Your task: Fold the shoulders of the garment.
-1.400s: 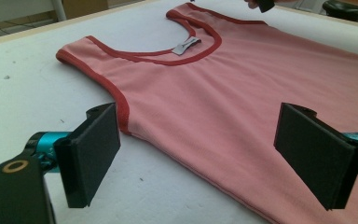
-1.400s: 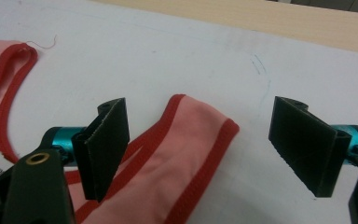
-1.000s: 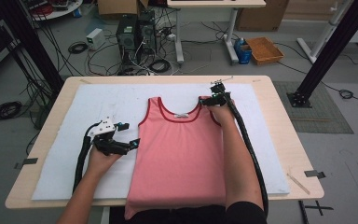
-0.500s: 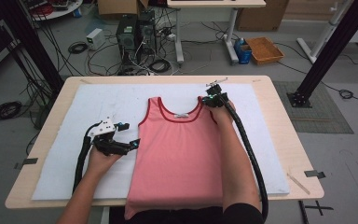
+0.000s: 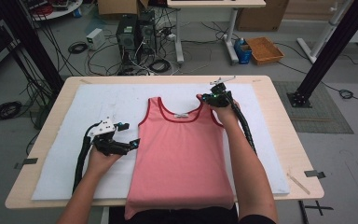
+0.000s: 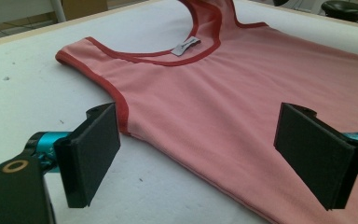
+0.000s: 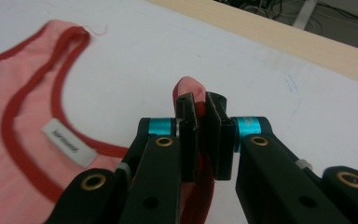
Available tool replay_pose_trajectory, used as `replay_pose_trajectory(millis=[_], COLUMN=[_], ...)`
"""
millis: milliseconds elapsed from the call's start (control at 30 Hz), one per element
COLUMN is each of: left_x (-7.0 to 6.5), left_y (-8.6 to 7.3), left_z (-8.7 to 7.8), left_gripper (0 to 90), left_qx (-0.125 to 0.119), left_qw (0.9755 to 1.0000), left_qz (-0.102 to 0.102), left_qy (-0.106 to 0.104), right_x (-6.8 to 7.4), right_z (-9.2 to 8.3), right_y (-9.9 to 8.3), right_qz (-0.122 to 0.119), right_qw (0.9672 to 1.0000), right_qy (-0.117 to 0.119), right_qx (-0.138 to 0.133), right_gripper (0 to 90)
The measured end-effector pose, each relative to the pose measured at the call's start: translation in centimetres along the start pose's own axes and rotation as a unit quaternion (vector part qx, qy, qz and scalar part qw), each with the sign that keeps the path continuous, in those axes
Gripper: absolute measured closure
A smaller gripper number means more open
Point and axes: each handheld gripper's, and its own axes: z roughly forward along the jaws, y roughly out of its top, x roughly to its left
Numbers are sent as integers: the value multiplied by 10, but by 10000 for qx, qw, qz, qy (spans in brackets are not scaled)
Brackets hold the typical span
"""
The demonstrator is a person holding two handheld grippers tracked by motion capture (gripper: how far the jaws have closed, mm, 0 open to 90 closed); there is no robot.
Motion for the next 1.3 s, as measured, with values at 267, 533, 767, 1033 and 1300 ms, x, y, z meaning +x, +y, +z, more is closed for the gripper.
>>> replay_pose_trajectory(millis=[267,533,767,1033,1300], left_x=[0,1,0,-1,-1], left_y=[0,0,0,0,0], left_z=[0,0,0,0,1], left_gripper=[144,144,144,144,144], left_qx=[2,-5,21,36,53], left_qw=[10000,10000,10000,10000,10000], left_qz=[-11,-45,-23,1,34], left_qy=[2,6,19,31,53], right_x=[18,36,59,72,83], right_z=[-26,-52,-66,-72,-88], right_y=[-10,-32,-54,-84,-112], right_qz=[-190,-255,-496,-605,-601], right_qw=[9990,9971,9951,9945,9937], right_qy=[332,553,731,799,907], right_qx=[-216,-465,-443,-289,-258], right_gripper=[842,841,842,842,676])
